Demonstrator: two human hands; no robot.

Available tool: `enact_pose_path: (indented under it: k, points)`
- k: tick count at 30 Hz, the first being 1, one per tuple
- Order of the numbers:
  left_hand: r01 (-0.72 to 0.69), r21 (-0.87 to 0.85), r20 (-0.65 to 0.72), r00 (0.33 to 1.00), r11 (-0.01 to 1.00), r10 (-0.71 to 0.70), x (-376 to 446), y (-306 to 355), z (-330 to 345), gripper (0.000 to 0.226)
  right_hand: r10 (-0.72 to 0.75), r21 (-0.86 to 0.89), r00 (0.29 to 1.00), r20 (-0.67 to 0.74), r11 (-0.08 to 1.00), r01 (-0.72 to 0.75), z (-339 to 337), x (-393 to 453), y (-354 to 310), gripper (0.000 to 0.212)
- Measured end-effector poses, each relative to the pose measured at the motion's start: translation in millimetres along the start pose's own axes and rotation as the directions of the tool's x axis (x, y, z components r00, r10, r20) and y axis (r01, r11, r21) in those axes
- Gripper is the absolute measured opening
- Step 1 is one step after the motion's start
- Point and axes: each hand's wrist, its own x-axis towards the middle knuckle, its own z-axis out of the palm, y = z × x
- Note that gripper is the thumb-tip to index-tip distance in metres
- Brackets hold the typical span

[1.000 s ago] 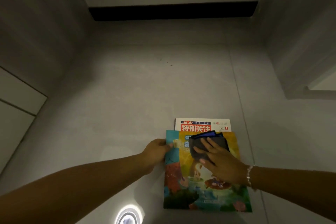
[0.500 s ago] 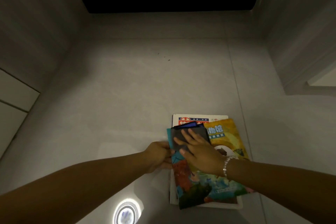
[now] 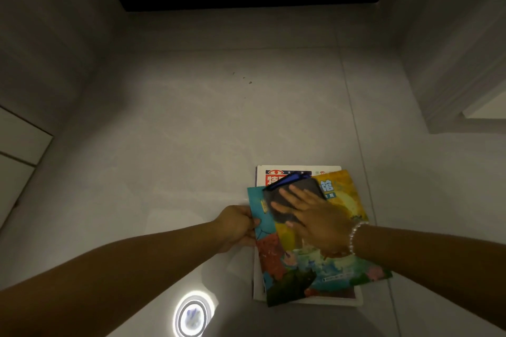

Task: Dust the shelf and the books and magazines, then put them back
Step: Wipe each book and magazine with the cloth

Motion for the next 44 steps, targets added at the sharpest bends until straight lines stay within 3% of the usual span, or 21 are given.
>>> enact_pose_path:
  k: [3, 6, 8, 10, 13, 16, 20, 22, 24, 27, 33, 40, 42, 44]
  points:
    - [0.002, 0.029, -0.026, 1.0, 1.0, -0.002, 2, 1, 2, 0.02, 0.204, -0.079, 0.963, -0.174, 0.972, -0.221, 1, -10, 40, 0.061]
    - [-0.011, 0.028, -0.036, 0.999, 1.0, 0.012, 4, 4, 2, 0.022, 0.409, -0.013, 0.905, -0.118, 0.911, -0.413, 6, -12, 49, 0.062]
    - [-0.013, 0.034, -0.046, 0.999, 0.999, 0.015, 6, 5, 0, 0.022, 0.329, -0.028, 0.936, -0.122, 0.942, -0.335, 10, -13, 30, 0.067]
    - [-0.013, 0.051, -0.044, 0.999, 0.999, 0.015, 7, 7, -1, 0.02, 0.174, -0.126, 0.984, -0.04, 0.976, -0.178, 27, -19, 12, 0.057]
    - [-0.007, 0.067, -0.04, 0.999, 0.998, 0.01, 8, 9, -2, 0.016, -0.01, -0.19, 0.999, 0.039, 0.982, 0.017, 28, -32, 9, 0.049]
    - [-0.035, 0.085, -0.055, 0.998, 0.996, 0.04, 11, 14, -1, 0.014, 0.083, -0.165, 0.996, -0.022, 0.983, -0.086, 10, -26, 40, 0.057]
    - [-0.056, 0.1, -0.123, 0.99, 0.993, 0.068, 17, 24, 3, 0.017, 0.262, -0.096, 0.965, -0.021, 0.96, -0.263, -1, -17, 52, 0.086]
    - [-0.052, 0.1, -0.129, 0.99, 0.994, 0.064, 18, 25, 4, 0.017, 0.233, -0.066, 0.972, 0.031, 0.971, -0.23, 8, -17, 35, 0.075]
    - [-0.046, 0.079, -0.113, 0.992, 0.996, 0.054, 18, 23, 3, 0.016, 0.113, -0.084, 0.991, 0.075, 0.991, -0.107, 18, -22, 15, 0.057]
    - [-0.033, 0.055, -0.084, 0.996, 0.998, 0.038, 18, 23, 1, 0.017, -0.056, -0.024, 0.998, 0.027, 0.998, 0.057, 17, -33, 0, 0.058]
    - [-0.024, 0.009, -0.04, 0.999, 1.0, 0.024, 14, 30, 2, 0.017, -0.009, 0.149, 0.998, 0.06, 0.989, 0.0, 13, -25, 1, 0.091]
    - [-0.045, 0.002, -0.101, 0.994, 0.999, 0.045, 12, 27, 4, 0.023, -0.155, 0.12, 0.979, 0.129, 0.983, 0.14, 7, -31, -20, 0.076]
    - [-0.046, -0.01, -0.148, 0.988, 0.999, 0.044, 13, 25, 4, 0.023, -0.1, 0.081, 0.99, 0.104, 0.992, 0.092, 4, -30, 2, 0.08]
    - [-0.057, -0.045, -0.201, 0.979, 0.997, 0.047, 14, 22, 3, 0.022, 0.047, 0.061, 0.999, 0.015, 0.997, -0.048, 3, -26, 27, 0.09]
